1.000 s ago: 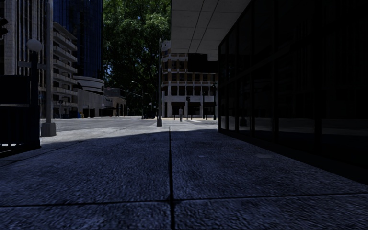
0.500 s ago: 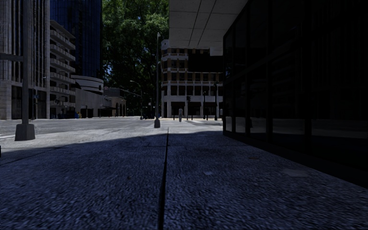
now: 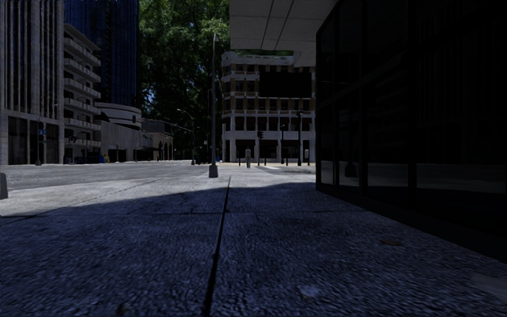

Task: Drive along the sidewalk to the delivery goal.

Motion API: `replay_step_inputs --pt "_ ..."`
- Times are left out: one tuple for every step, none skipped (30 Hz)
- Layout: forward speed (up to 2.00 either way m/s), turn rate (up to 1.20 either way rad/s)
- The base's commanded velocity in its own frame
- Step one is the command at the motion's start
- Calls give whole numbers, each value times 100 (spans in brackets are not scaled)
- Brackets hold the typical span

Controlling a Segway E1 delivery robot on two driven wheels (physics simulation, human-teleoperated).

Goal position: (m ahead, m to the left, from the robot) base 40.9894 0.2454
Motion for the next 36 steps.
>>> replay_step_inputs --pt "200 22" --pt "200 25" --pt "200 26" --pt "200 26" --pt "200 26" --pt "200 26" --pt "200 26" --pt "200 26" --pt "200 26" --pt "200 26" --pt "200 26" --pt "200 26" --pt "200 26" --pt "200 26" --pt "200 26" --pt "200 26" --pt "200 26" --pt "200 26" --pt "200 26" --pt "200 0" --pt "200 0" --pt "200 0" --pt "200 0" --pt "200 0" --pt "200 0" --pt "200 0" --pt "200 0" --pt "200 0" --pt "200 0" --pt "200 0" --pt "200 0" --pt "200 0" --pt "200 0" --pt "200 0" --pt "200 0" --pt "200 0"
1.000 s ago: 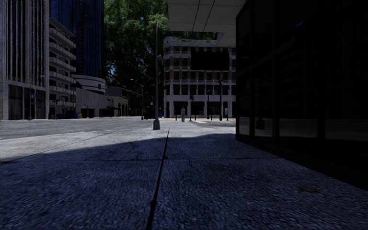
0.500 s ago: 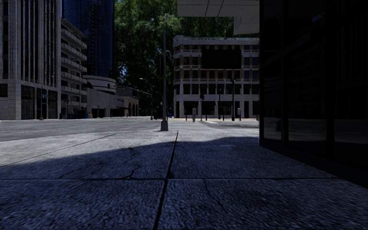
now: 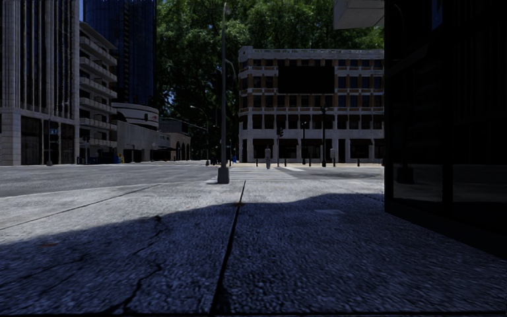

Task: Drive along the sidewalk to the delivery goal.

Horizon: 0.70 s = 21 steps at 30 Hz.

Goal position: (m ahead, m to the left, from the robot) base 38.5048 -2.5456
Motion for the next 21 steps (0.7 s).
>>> replay_step_inputs --pt "200 0" --pt "200 0" --pt "200 0" --pt "200 0" --pt "200 0" --pt "200 0" --pt "200 0" --pt "200 0" --pt "200 0" --pt "200 0" --pt "200 0" --pt "200 0" --pt "200 0" --pt "200 0" --pt "200 0" --pt "200 0" --pt "200 0" --pt "200 0" --pt "200 0" --pt "200 0" --pt "200 0"
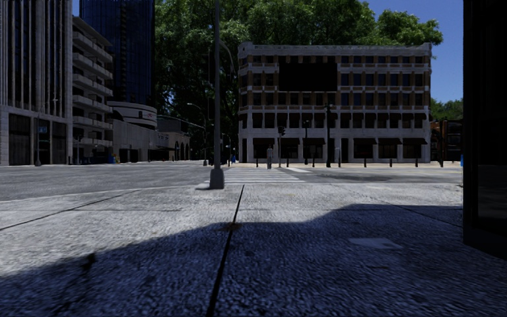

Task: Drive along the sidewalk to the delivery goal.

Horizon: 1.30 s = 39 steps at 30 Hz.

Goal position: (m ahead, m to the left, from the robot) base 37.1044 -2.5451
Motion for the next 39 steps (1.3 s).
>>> replay_step_inputs --pt "200 0" --pt "200 0" --pt "200 0" --pt "200 0" --pt "200 0" --pt "200 0" --pt "200 0" --pt "200 0" --pt "200 0" --pt "200 0" --pt "200 0" --pt "200 0" --pt "200 0" --pt "200 0" --pt "200 0" --pt "200 0" --pt "200 0" --pt "200 0" --pt "200 0" --pt "200 0" --pt "200 0" --pt "200 0" --pt "200 0" --pt "200 0" --pt "200 0" --pt "200 0" --pt "200 0" --pt "200 0" --pt "200 0" --pt "200 0" --pt "200 0" --pt "200 0" --pt "200 0" --pt "200 0" --pt "200 0" --pt "200 0" --pt "200 0" --pt "200 0" --pt "200 0"
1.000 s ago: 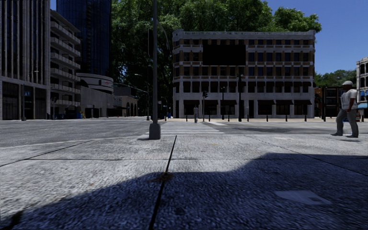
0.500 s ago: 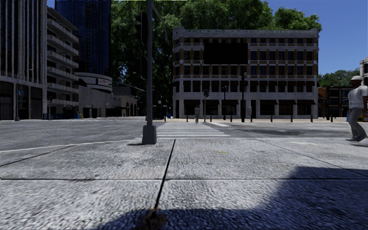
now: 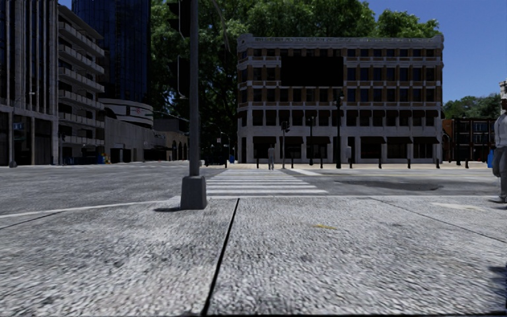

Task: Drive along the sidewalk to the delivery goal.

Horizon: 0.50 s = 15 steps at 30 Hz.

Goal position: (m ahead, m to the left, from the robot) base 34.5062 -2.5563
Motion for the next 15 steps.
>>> replay_step_inputs --pt "200 0" --pt "200 0" --pt "200 0" --pt "200 0" --pt "200 0" --pt "200 0" --pt "200 0" --pt "200 0" --pt "200 0" --pt "200 0" --pt "200 0" --pt "200 0" --pt "200 0" --pt "200 0" --pt "200 0"
